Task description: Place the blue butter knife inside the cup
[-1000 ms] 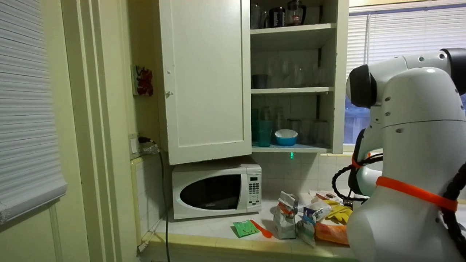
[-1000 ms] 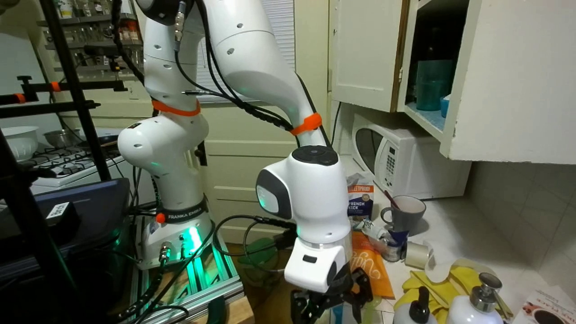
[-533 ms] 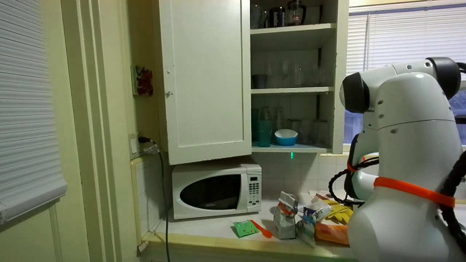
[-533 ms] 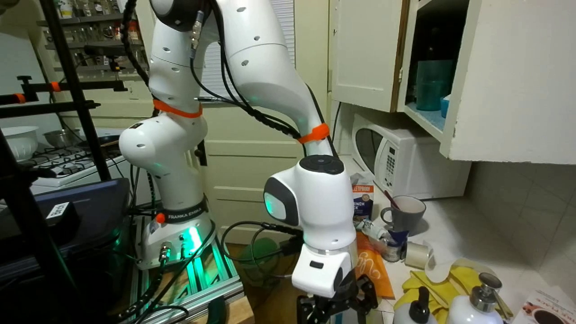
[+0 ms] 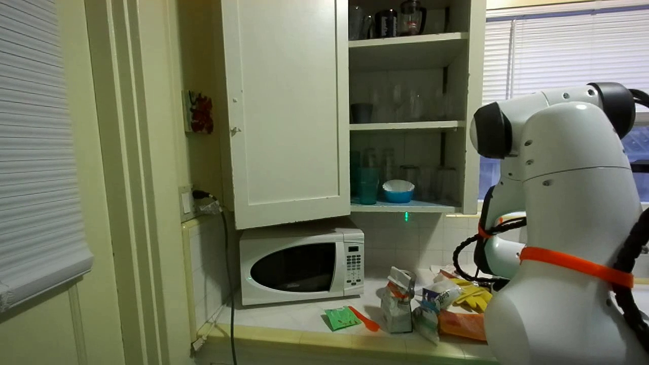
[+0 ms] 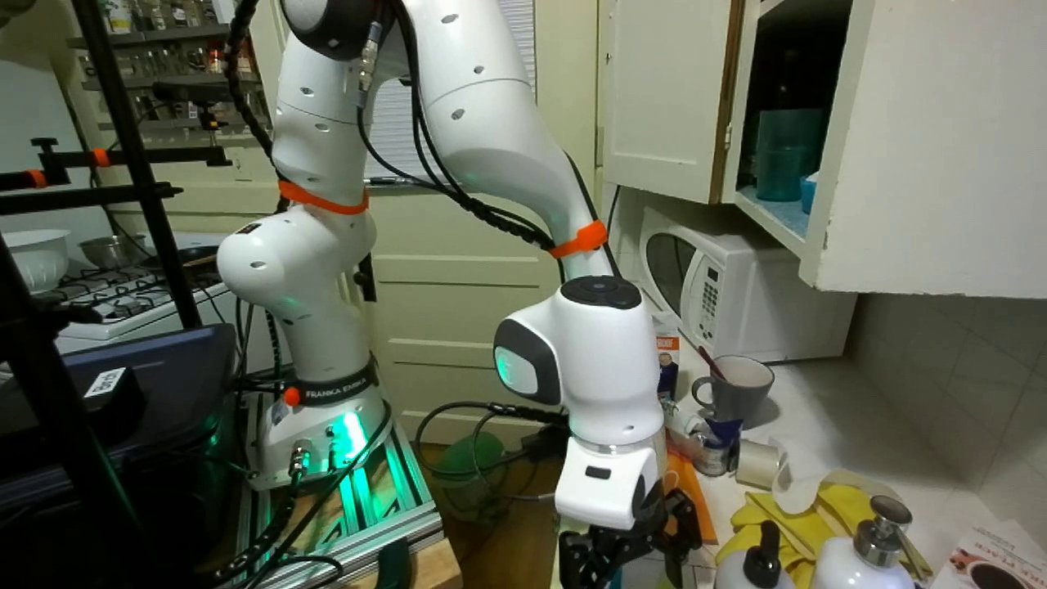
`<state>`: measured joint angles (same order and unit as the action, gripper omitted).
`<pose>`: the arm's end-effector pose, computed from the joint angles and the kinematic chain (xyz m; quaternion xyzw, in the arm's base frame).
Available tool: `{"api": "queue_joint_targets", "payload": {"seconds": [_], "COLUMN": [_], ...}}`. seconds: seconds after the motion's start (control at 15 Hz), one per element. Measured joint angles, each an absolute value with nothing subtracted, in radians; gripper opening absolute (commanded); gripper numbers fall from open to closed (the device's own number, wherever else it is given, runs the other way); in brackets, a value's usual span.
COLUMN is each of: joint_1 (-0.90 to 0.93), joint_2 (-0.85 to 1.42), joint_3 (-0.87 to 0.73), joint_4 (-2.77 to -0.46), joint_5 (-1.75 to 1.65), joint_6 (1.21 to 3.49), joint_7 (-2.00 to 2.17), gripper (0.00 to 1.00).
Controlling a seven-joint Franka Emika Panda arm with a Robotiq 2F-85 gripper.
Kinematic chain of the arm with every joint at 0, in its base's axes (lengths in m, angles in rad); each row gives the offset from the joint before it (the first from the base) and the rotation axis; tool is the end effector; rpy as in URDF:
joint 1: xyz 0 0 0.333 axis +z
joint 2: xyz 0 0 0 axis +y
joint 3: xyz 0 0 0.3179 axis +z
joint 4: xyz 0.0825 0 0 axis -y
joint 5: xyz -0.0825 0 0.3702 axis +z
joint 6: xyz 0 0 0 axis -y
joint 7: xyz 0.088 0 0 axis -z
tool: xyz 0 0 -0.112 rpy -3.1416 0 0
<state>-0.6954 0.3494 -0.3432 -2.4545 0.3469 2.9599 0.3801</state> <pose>0.2240 -0.4377 0.1960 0.6477 -0.7558 0.0872 0.0403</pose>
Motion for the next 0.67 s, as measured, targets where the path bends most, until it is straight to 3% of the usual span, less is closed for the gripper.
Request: {"api": "queue_joint_targets", "payload": {"seconds": [0.67], "joint_1": [-0.733], "joint_2": [0.401], "joint_3": [-0.341], "joint_4": [-2.432], "joint_5": [0.348], "joint_6": [2.96], "joint_7": [0.319], "gripper": [1.0]}}
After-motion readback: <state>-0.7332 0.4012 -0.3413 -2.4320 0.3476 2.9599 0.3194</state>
